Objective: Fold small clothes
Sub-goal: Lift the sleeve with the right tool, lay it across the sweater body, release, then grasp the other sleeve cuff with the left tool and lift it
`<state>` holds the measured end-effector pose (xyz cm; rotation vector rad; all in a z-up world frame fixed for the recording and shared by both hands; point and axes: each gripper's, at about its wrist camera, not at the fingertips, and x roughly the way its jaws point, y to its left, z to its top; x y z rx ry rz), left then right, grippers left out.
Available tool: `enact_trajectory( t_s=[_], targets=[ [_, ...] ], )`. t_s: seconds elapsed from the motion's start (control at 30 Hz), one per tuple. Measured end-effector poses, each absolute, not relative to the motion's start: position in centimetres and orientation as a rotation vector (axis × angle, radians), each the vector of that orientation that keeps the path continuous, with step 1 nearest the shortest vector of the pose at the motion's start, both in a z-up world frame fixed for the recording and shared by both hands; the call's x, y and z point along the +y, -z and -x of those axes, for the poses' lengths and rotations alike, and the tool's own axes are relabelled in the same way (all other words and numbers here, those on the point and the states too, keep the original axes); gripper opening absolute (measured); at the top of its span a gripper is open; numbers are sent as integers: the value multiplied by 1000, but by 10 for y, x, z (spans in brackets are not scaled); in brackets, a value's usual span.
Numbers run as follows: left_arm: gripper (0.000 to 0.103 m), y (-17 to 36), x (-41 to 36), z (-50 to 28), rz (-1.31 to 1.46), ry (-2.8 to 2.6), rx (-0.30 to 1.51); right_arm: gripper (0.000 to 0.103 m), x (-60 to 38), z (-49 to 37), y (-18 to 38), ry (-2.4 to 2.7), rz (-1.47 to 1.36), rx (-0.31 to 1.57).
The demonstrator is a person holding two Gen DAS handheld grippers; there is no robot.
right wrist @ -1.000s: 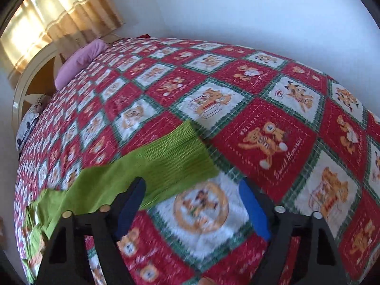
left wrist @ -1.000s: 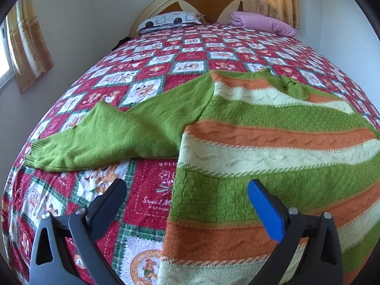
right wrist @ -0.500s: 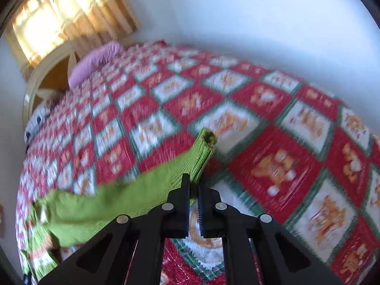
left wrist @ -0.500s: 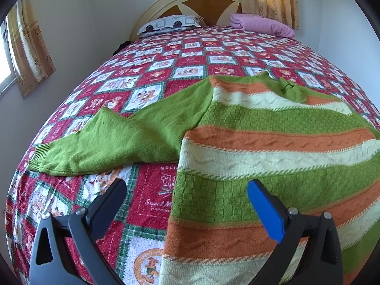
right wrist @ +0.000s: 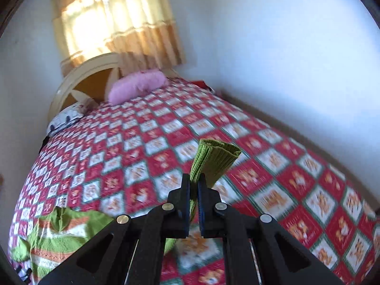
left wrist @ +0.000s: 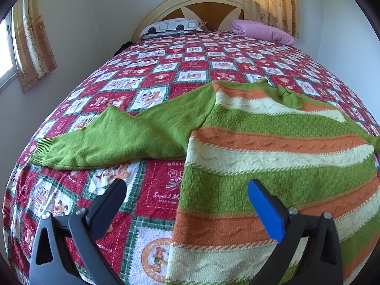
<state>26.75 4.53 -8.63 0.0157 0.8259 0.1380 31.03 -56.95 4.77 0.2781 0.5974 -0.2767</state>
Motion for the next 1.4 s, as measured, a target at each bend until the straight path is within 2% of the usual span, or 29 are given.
enact_trajectory(
  t_s=[0.3,0.77,1.0,1.23,1.3,1.37,1.4],
  targets=[
    [103,89,60,-262,32,-143,827,5,-481,-332,-95,138,-105,542],
    [103,94,75,-257,97,-118,838,5,-340,-340,-112,-114,111,535],
    [103,94,78,-255,96,-126,838,5,-239,-345,-64,-296,190,585],
    [103,91,92,-251,87,-160,845,5,-154,-351,52,-431,220,735],
    [103,89,94,-250,74,-172,840,9,-142,-348,84,-455,232,803],
    [103,87,95,-250,55,-180,836,39,-138,-342,105,-513,237,887],
    [103,85,95,-250,40,-184,835,45,-142,-336,108,-527,229,901]
  ],
)
